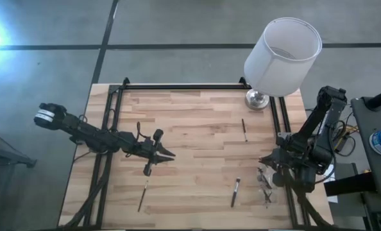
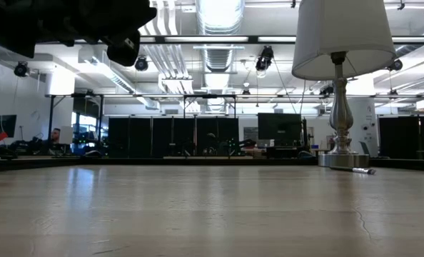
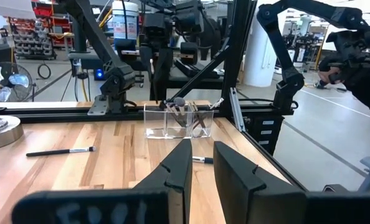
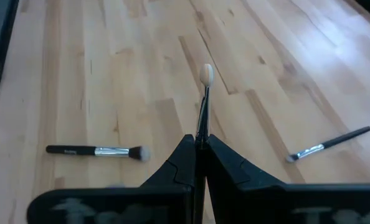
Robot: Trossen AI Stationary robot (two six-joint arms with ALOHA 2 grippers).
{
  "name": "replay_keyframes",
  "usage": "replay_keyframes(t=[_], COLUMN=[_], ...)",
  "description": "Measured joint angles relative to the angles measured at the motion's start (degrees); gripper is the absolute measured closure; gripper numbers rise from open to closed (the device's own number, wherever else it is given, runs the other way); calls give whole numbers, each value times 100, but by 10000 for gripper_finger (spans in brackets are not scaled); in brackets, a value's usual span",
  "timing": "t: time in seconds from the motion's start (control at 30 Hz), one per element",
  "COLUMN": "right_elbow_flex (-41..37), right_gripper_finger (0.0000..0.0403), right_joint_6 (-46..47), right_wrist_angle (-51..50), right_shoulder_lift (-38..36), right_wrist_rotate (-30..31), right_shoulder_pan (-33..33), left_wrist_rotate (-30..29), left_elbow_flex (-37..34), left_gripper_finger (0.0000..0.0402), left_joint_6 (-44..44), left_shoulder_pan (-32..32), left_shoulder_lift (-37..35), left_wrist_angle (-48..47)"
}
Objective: Put items in baskets/containers
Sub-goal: Put the eyebrow brush into the transparent organizer
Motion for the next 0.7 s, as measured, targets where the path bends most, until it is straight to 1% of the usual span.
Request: replay_keyframes(t=[0.2, 0.37, 0.5, 0.63, 0.7], right_elbow_flex=[-394, -885, -1068, -1085, -1098], right_gripper_finger=[390, 390, 390, 389, 382], right_joint_6=[702, 1390, 1517, 1516, 1587], right_wrist_angle=[193, 236, 277, 302, 302], right_shoulder_lift=[0, 2, 2, 2, 2], right_wrist_rotate=[48, -238, -569, -643, -730], right_shoulder_pan=[104, 105, 105, 105, 105], left_wrist_rotate=[0, 0, 0, 0, 0], left_elbow_flex=[0, 0, 0, 0, 0], left_gripper_finger=[342, 342, 342, 342, 342], left_joint_6=[-4, -18, -35, -42, -42], left_shoulder_pan=[0, 0, 0, 0, 0], left_shoulder_lift=[0, 0, -1, 0, 0], left_wrist_angle=[-2, 0, 3, 10, 15])
